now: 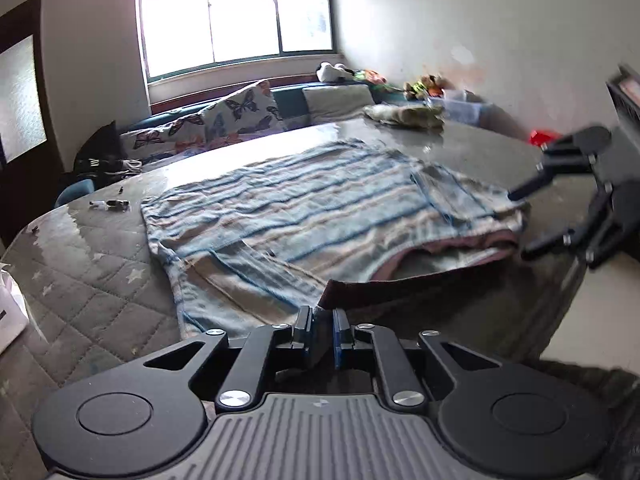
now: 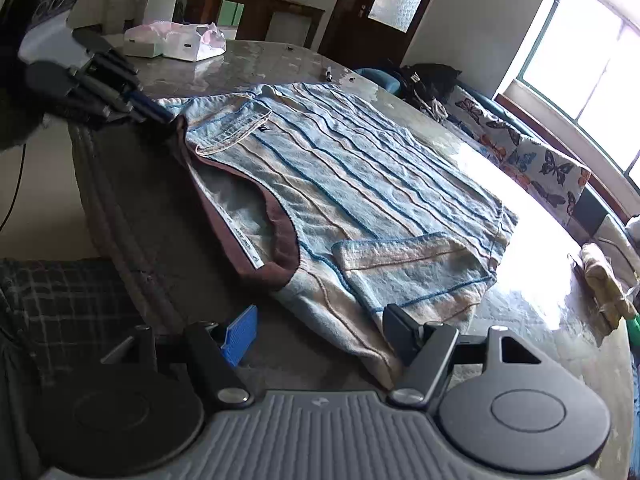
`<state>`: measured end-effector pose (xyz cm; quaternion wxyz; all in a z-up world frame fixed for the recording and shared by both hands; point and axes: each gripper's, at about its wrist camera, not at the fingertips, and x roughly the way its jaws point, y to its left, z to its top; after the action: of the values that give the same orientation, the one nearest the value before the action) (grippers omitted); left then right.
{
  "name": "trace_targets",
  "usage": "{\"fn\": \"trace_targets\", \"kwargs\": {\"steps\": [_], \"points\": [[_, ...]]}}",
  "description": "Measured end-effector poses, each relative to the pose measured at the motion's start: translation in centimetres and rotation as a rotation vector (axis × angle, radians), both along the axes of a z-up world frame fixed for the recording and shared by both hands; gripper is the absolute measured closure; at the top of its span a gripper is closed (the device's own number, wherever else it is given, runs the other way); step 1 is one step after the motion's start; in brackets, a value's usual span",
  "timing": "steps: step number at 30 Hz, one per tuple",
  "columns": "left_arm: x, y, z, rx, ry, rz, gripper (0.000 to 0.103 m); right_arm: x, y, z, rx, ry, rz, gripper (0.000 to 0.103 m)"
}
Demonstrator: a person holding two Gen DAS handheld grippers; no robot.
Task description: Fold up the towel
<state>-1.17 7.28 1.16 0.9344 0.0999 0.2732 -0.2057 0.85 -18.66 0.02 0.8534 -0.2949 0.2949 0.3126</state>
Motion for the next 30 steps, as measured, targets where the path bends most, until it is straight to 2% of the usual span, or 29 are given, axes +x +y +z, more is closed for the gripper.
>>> {"fn": "trace_targets", "kwargs": {"steps": [10,14,16,18,20,23,27,30], "points": [[3.0,0.8,1.3,-0.062,0.044,0.052,0.093,1.5,-0.1,-1.0,0.05,-0.073,-0.031,0.038],[3.1,0.9,1.1,-0.062,0.054,0.059,0.093,2.1,0.2,-1.5,0.054,-0.113,-0.053,0.049],[2.4,0.8,1.0,-0.038,0.045,0.05,0.091,2.4,0.0,-1.6,0.07,-0.107,-0.057,0.062],[1.6,0.7,0.7,-0.01,0.034,0.042,0.088,2.7,-0.2,-1.4,0.095,-0.08,-0.055,0.078],[0.8,0.5,0.3,0.023,0.022,0.039,0.087,2.9,-0.4,-1.1,0.124,-0.055,-0.056,0.083],[-0.1,0.1,-0.3,0.064,0.005,0.036,0.082,3.3,-0.5,-0.7,0.157,-0.021,-0.073,0.087],[-1.1,-0.2,-0.8,0.119,-0.035,0.037,0.061,4.0,-1.0,0.3,0.222,0.026,-0.103,0.088],[-1.6,-0.5,-1.1,0.16,-0.056,0.018,0.057,4.2,-1.0,1.0,0.243,0.04,-0.113,0.088]]}}
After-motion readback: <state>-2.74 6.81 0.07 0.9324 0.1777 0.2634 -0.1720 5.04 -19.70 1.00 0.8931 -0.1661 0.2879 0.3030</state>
